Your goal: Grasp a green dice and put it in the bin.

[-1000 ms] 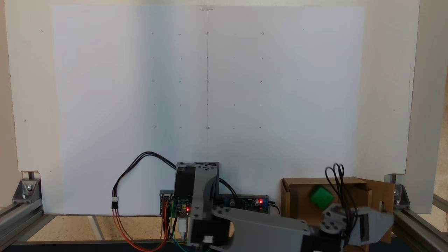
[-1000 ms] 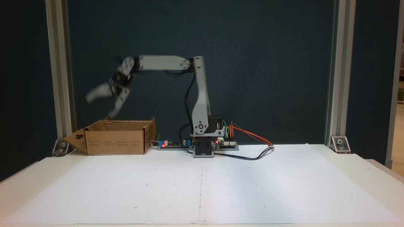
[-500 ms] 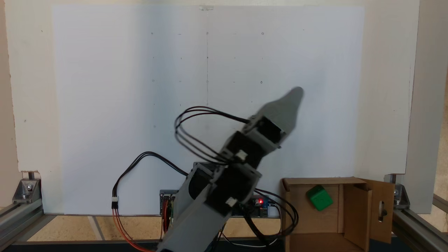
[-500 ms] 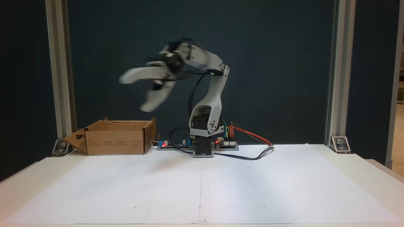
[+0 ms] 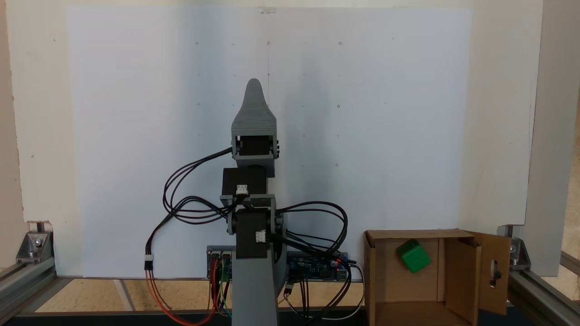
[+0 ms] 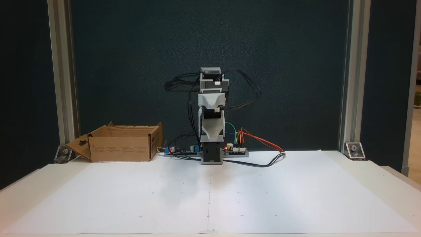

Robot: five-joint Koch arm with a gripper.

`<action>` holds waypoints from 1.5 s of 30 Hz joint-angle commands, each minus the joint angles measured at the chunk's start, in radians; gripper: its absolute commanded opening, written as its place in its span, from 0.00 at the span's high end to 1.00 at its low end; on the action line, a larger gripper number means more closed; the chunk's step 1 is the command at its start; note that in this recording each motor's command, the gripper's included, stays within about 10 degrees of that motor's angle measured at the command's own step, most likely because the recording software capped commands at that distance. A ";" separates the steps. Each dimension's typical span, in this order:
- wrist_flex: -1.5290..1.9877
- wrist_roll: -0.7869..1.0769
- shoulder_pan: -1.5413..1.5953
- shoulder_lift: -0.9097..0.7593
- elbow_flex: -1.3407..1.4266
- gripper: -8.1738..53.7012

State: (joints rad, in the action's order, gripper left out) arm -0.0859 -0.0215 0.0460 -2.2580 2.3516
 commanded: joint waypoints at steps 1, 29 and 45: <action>-0.164 -0.038 -0.031 -0.115 0.029 0.15; -1.323 -0.008 -0.135 -0.115 0.626 0.17; -1.555 -0.008 -0.117 -0.109 0.775 0.14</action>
State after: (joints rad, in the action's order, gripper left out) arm -1.5846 -0.0215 -0.0767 -2.2580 3.0787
